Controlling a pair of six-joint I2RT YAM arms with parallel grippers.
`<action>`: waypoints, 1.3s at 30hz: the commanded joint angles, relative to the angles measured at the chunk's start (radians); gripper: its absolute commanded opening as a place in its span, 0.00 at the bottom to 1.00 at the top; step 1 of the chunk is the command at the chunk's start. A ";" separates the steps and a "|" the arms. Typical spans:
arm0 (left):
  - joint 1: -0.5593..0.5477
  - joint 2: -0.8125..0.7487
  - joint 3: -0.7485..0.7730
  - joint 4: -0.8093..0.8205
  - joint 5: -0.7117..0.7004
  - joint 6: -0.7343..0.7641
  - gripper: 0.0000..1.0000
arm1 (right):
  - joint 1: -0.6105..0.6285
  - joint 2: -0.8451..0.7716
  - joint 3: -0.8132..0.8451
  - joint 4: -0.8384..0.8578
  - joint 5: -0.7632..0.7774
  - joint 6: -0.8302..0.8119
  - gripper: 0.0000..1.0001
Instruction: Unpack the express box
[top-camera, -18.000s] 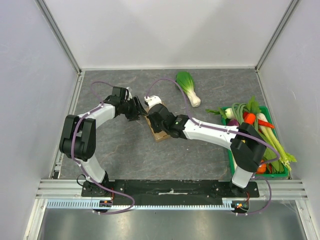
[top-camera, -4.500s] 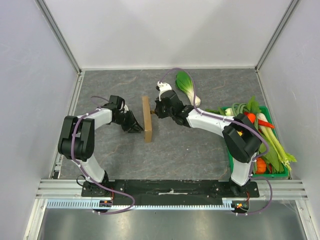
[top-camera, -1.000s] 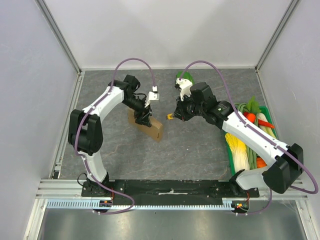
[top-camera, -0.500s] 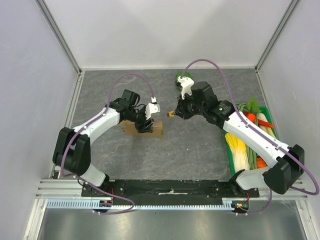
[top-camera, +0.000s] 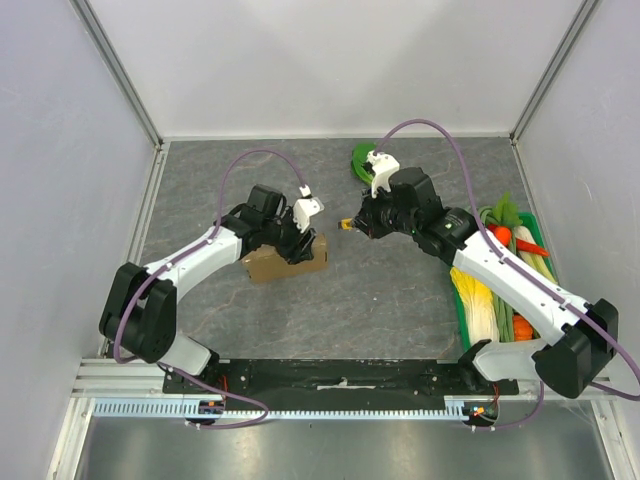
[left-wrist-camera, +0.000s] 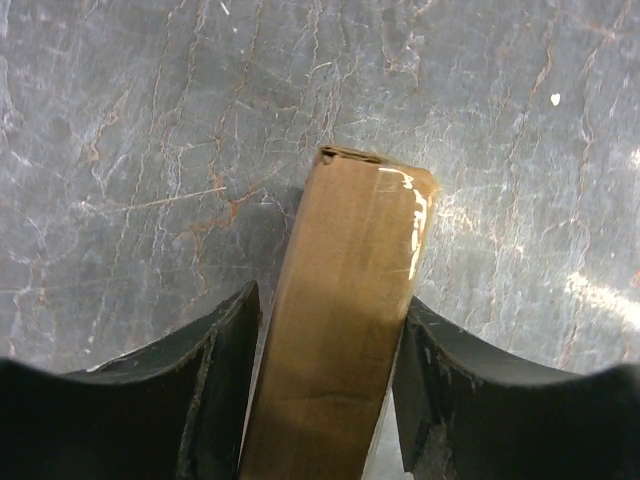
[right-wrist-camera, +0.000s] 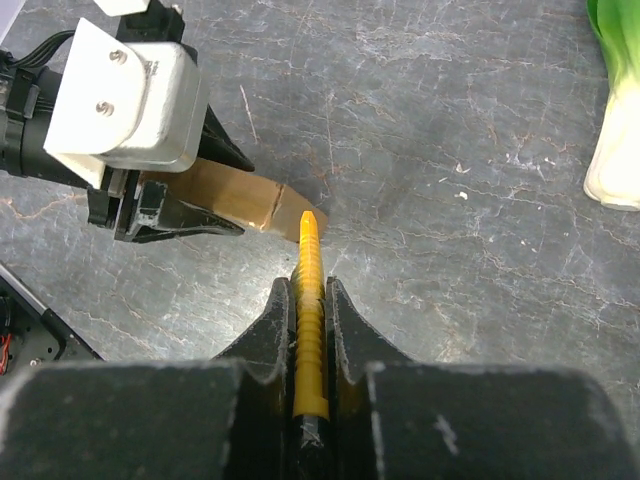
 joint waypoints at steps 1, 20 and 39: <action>-0.026 0.018 0.053 0.040 -0.122 -0.193 0.58 | 0.000 -0.038 -0.013 0.064 0.019 0.028 0.00; -0.104 -0.027 -0.026 0.144 -0.142 0.116 0.31 | 0.002 -0.099 -0.166 0.207 0.079 0.146 0.00; -0.195 -0.026 -0.103 0.157 -0.293 0.092 0.29 | 0.002 -0.153 -0.293 0.320 -0.010 0.143 0.00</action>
